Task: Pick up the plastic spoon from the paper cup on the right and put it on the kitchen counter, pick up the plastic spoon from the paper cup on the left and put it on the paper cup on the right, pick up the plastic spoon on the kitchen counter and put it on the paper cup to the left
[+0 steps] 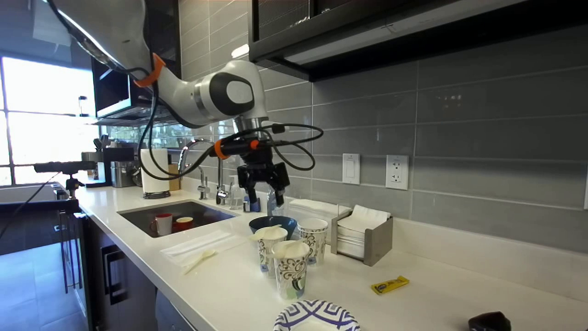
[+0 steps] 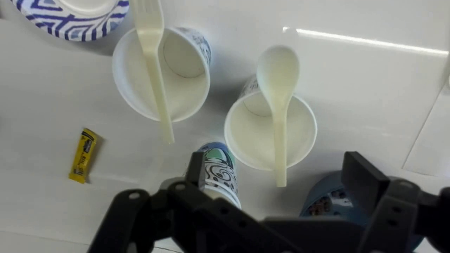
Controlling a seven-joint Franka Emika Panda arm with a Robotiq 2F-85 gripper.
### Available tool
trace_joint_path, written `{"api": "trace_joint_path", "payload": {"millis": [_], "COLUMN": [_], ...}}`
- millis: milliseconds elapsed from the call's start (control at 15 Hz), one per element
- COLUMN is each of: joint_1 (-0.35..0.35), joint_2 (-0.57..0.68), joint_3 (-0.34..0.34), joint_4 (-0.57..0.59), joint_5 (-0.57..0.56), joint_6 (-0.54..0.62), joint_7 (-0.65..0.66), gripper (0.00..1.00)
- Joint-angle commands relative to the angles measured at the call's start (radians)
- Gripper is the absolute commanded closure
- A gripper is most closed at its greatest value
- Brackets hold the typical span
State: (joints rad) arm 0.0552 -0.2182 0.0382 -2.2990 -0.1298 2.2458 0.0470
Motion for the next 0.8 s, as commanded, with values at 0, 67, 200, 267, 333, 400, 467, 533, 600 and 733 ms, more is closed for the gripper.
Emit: {"api": "trace_joint_path", "payload": {"millis": [0, 67, 200, 267, 333, 400, 467, 533, 600, 733], "joint_1": [-0.016, -0.017, -0.024, -0.013, -0.014, -0.015, -0.015, -0.016, -0.018, -0.020], "joint_2": [-0.163, -0.197, -0.258, -0.170, -0.199, -0.221, -0.235, -0.241, -0.242, -0.242], "joint_3": [0.025, 0.031, 0.053, 0.032, 0.039, 0.045, 0.048, 0.049, 0.049, 0.049], "joint_4": [-0.119, -0.142, -0.182, -0.115, -0.135, -0.149, -0.160, -0.164, -0.166, -0.167], "joint_5": [-0.016, -0.023, -0.045, -0.003, -0.009, -0.011, -0.011, -0.012, -0.012, -0.013], "joint_6": [-0.036, -0.039, -0.052, -0.045, -0.049, -0.051, -0.051, -0.051, -0.051, -0.051], "joint_7": [0.088, 0.100, 0.133, 0.081, 0.093, 0.101, 0.104, 0.105, 0.105, 0.106], "gripper": [0.00, 0.00, 0.00, 0.00, 0.00, 0.00, 0.00, 0.00, 0.00, 0.00]}}
